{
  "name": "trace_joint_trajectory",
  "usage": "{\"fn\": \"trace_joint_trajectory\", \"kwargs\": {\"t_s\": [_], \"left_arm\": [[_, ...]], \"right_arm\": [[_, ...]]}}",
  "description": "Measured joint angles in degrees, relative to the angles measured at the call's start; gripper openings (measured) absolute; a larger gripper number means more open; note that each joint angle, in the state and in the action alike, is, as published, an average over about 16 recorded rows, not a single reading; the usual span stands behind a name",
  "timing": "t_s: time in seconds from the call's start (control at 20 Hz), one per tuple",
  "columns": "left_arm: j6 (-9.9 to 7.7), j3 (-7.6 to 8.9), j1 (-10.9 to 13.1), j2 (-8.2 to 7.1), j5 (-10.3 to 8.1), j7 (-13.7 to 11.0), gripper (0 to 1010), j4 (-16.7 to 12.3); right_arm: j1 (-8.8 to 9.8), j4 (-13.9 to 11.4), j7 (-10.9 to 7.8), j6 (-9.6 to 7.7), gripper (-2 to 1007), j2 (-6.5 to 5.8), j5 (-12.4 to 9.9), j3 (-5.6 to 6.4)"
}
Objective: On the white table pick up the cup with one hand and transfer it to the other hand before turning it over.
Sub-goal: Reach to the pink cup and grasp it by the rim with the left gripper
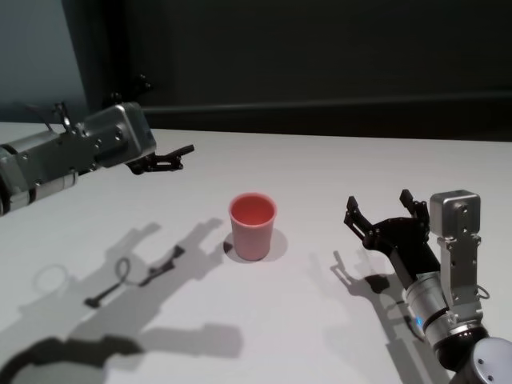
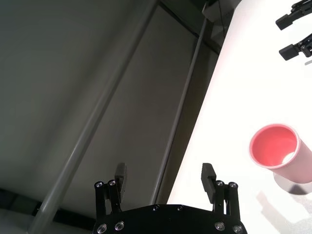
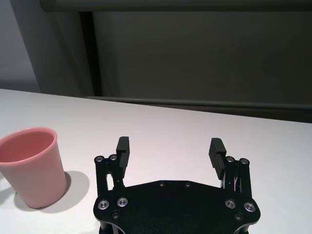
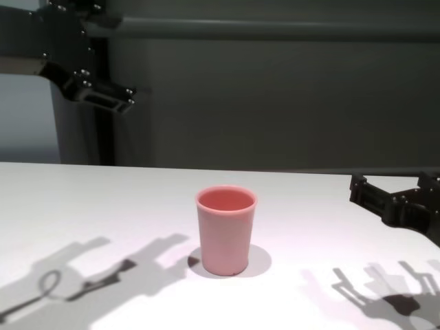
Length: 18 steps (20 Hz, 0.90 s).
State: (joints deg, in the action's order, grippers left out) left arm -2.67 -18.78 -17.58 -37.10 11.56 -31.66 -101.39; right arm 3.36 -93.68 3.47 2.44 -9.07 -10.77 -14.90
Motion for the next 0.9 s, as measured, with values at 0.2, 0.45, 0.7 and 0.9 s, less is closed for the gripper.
{"fn": "trace_joint_trajectory", "kwargs": {"t_s": [0.2, 0.45, 0.7, 0.9], "left_arm": [[0.37, -3.12, -3.8, -2.05, 1.88, -3.8, 1001, 0.2], [1.35, -6.79, -8.4, -3.65, 3.47, -8.4, 1001, 1.1], [2.55, -9.82, -12.3, -4.41, 4.14, -12.5, 1001, 2.3], [3.38, -11.63, -14.7, -4.64, 3.98, -15.2, 1001, 3.1]], "right_arm": [[0.0, 0.0, 0.0, 0.0, 1002, 0.0, 0.0, 0.0], [0.0, 0.0, 0.0, 0.0, 1002, 0.0, 0.0, 0.0], [0.0, 0.0, 0.0, 0.0, 1002, 0.0, 0.0, 0.0], [0.0, 0.0, 0.0, 0.0, 1002, 0.0, 0.0, 0.0]]}}
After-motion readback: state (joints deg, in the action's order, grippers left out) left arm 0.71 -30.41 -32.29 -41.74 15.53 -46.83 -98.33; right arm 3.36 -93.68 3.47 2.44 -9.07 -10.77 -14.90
